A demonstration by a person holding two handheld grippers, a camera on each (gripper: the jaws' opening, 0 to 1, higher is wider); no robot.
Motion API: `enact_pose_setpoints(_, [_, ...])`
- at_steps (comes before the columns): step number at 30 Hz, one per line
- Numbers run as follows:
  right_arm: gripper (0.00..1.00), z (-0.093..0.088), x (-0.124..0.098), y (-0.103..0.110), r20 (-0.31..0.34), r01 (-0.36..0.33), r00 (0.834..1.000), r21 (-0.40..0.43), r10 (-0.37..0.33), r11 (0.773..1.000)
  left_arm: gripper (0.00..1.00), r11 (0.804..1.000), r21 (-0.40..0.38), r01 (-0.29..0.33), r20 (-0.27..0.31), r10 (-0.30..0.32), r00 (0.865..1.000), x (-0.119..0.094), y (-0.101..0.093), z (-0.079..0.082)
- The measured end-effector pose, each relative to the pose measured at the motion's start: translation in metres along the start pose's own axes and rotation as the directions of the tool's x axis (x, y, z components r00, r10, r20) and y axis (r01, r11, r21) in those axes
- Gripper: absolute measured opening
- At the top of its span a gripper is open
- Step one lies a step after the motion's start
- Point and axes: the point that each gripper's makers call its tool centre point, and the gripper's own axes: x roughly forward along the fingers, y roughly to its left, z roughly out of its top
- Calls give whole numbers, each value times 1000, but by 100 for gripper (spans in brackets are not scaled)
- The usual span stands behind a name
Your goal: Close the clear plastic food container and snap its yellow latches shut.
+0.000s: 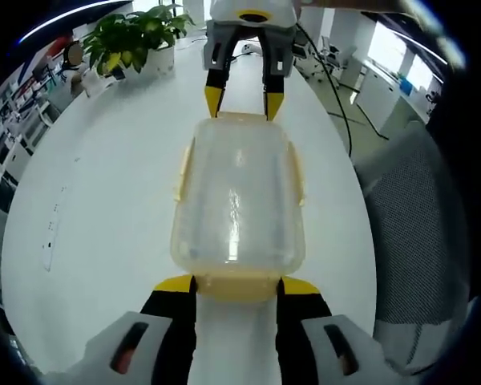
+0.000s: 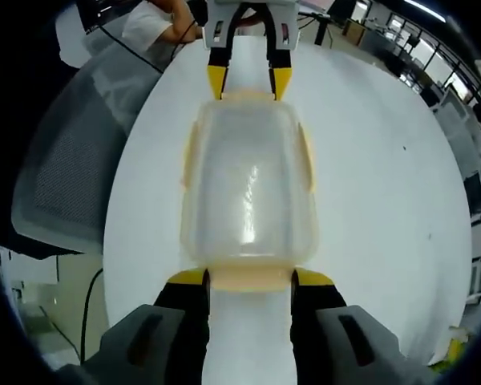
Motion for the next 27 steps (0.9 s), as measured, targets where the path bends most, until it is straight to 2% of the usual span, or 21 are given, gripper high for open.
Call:
enact_pose_setpoints(5, [36,-10,-1,1,-8,1,1000,3,-1,1000,33,1000,-2,6,5,-6,1000,4,-2,7])
enact_pose_setpoints(14, [36,-11,-9,1,10,13,1000,4,-13,1000,33,1000,15,-7,-1,7,1000,1,-1,14])
enact_pose_setpoints(19, [36,-16,-8,1,10,8,1000,8,-8,1000,33,1000,6,5,11,-5,1000,3,-2,17])
enact_pose_setpoints(27, [36,-21,-2,4,10,-5,1000,13,4,1000,33,1000,-7,18,-2,-18,1000,12,-6,14])
